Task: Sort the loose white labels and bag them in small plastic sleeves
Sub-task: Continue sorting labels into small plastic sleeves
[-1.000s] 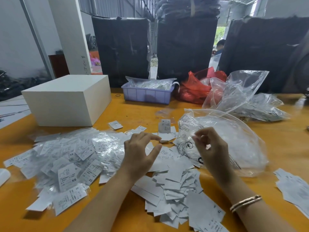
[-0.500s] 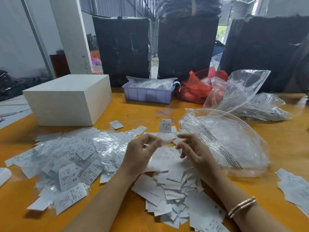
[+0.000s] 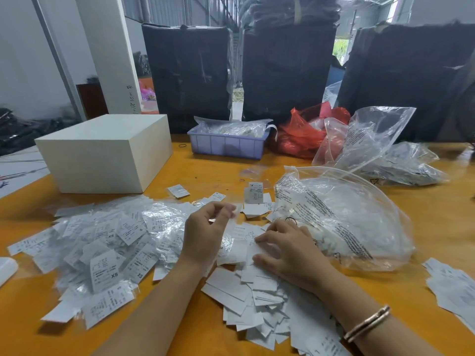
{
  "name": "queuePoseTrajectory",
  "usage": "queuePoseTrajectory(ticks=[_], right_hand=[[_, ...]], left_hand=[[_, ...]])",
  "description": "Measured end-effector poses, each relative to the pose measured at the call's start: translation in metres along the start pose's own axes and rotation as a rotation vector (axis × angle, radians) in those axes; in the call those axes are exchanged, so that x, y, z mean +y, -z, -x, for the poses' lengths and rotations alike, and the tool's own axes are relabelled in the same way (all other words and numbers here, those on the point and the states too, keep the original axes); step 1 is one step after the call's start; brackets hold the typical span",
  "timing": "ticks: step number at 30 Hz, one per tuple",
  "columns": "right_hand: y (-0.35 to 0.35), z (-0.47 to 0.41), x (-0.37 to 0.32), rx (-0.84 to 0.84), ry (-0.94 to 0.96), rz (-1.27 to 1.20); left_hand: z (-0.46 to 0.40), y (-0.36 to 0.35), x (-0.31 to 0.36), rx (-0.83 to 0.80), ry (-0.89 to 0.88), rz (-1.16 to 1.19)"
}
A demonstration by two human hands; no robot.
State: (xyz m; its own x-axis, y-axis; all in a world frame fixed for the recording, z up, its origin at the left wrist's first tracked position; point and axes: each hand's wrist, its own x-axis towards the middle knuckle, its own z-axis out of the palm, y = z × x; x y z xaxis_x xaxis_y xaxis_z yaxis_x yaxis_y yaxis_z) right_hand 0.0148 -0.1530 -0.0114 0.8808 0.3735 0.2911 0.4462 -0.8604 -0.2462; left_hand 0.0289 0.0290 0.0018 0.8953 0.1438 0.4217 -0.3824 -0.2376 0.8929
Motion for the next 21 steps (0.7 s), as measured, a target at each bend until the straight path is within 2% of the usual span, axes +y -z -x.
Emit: queuePoseTrajectory(ticks=[2, 5, 8, 12, 17, 19, 21], right_hand=[[0.0000, 0.0009, -0.0017, 0.020, -0.013, -0.079], [0.0029, 0.0012, -0.0004, 0.137, -0.116, -0.405], [0.0069, 0.0004, 0.0026, 0.179, -0.246, -0.661], [0.0028, -0.0003, 0.0045, 0.213, -0.236, -0.584], [0.0077, -0.0005, 0.0052, 0.509, -0.045, -0.387], [0.0080, 0.0017, 0.0059, 0.557, 0.061, -0.409], [0.0083, 0.0042, 0.0061, 0.563, 0.084, -0.507]], left_hand=[[0.0001, -0.0002, 0.0001, -0.001, -0.012, -0.004], [-0.0003, -0.0002, -0.0002, 0.007, -0.016, 0.001], [-0.0004, -0.0008, 0.0003, 0.014, -0.003, 0.013], [0.0002, -0.0008, 0.0015, 0.009, -0.013, 0.010], [0.0009, -0.0006, 0.0018, -0.012, -0.018, 0.022], [0.0008, -0.0008, 0.0017, -0.020, -0.023, 0.020], [0.0005, -0.0008, 0.0010, -0.032, -0.027, 0.018]])
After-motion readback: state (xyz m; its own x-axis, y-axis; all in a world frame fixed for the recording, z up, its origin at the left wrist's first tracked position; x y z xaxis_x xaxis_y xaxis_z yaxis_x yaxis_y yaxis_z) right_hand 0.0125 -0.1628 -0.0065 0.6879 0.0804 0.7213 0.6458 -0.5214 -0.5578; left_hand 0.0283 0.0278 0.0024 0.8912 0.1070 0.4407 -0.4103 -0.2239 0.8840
